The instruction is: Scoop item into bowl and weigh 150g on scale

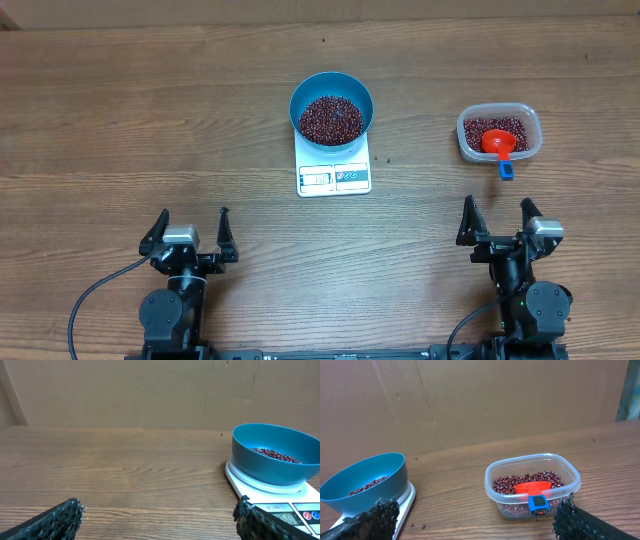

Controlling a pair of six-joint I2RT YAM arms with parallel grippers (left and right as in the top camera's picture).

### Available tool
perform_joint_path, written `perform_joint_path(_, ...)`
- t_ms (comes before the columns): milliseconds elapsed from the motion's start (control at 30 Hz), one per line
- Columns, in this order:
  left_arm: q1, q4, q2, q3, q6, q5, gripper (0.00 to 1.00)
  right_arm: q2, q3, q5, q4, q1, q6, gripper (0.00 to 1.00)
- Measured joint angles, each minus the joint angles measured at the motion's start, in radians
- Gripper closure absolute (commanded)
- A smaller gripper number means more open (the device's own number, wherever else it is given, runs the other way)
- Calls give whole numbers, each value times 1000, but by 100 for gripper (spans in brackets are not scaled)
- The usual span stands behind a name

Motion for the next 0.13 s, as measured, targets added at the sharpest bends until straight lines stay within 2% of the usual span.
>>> perform_joint_path(133, 0, 0, 0, 0, 0, 0, 0, 0, 0, 0, 0, 0, 0, 0)
